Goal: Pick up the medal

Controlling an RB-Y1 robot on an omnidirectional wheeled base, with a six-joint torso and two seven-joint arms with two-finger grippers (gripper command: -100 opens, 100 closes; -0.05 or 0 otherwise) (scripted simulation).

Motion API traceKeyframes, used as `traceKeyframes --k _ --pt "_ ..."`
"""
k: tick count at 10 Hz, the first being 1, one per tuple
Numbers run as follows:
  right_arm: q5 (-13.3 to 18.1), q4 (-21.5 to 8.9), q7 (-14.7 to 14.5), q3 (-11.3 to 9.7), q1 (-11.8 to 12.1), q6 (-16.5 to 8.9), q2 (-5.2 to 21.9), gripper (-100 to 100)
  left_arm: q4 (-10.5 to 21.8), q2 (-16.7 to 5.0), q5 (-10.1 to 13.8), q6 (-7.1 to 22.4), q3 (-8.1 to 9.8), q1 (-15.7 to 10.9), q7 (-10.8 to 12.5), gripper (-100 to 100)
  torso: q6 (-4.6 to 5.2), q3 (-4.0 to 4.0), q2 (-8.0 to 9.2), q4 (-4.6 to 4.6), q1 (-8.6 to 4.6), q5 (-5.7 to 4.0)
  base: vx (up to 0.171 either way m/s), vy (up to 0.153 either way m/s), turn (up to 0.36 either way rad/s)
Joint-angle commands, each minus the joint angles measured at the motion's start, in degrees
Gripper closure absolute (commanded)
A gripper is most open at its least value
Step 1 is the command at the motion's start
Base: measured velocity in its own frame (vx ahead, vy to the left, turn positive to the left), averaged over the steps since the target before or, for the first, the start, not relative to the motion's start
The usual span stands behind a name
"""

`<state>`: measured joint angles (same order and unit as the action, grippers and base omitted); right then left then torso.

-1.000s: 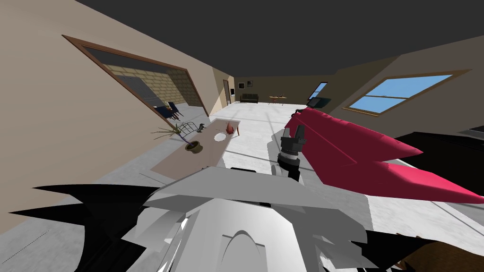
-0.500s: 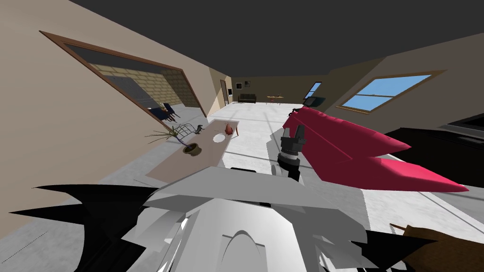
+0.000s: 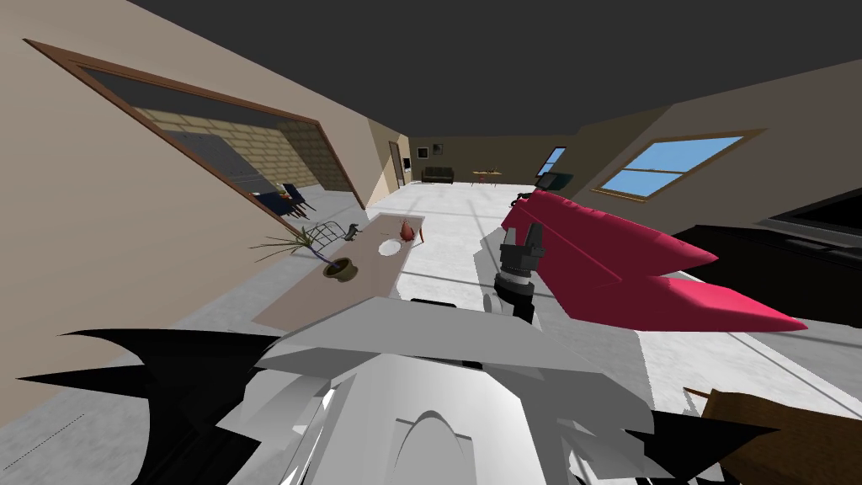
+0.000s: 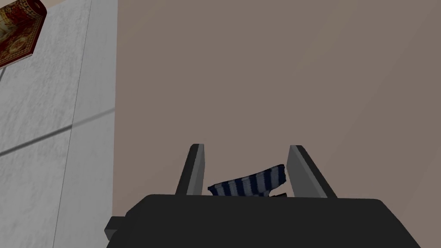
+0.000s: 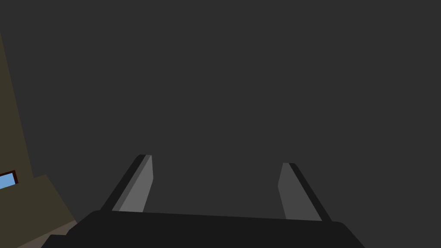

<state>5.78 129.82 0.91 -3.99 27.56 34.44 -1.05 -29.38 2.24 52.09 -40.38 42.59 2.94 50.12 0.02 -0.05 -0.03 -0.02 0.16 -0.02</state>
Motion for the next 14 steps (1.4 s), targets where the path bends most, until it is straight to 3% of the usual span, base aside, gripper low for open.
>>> traceKeyframes --k 1,4,5,6,8,12,13,14 --pt "0.0 0.0 0.0 0.0 0.0 0.0 0.0 0 0.0 0.0 0.0 0.0 0.0 0.0 0.0 100 0.0 0.0 0.0 0.0 0.0 0.0 0.0 0.0 0.0" --pt "0.0 0.0 0.0 0.0 0.0 0.0 0.0 0 0.0 0.0 0.0 0.0 0.01 0.0 0.1 100 0.02 -0.05 -0.06 -0.04 0.0 0.02 0.0 0.0 0.0" --pt "0.0 0.0 0.0 0.0 0.0 0.0 0.0 0 0.0 0.0 0.0 0.0 0.01 0.0 0.1 0 0.02 -0.05 -0.06 -0.04 0.0 0.01 0.0 0.0 0.0" --pt "0.0 0.0 0.0 0.0 0.0 0.0 0.0 0 -1.1 0.4 0.2 0.9 0.51 -0.5 -1.5 100 0.02 -0.05 -0.06 -0.04 -0.01 0.01 -0.02 -0.039 0.092" --pt "0.0 0.0 0.0 0.0 0.0 0.0 0.0 0 -2.3 0.2 0.3 2.5 1.26 -1.6 -4.0 100 -0.01 -0.01 0.03 -0.04 -0.28 -0.03 -0.036 -0.088 0.137" --pt "0.0 0.0 0.0 0.0 0.0 0.0 0.0 0 -3.6 0.1 0.4 4.0 2.0 -2.8 -6.5 100 0.02 -0.02 -0.01 -0.03 -0.22 -0.03 -0.025 -0.059 0.063" --pt "0.0 0.0 0.0 0.0 0.0 0.0 0.0 0 -3.1 0.0 0.3 3.7 1.84 -2.6 -5.8 100 0.01 -0.04 -0.04 -0.03 -0.17 -0.03 -0.002 -0.015 0.013" --pt "0.0 0.0 0.0 0.0 0.0 0.0 0.0 0 -3.3 0.0 0.3 3.9 1.89 -2.6 -6.1 0 0.01 -0.05 -0.06 -0.04 -0.1 -0.01 0.0 0.0 0.0"
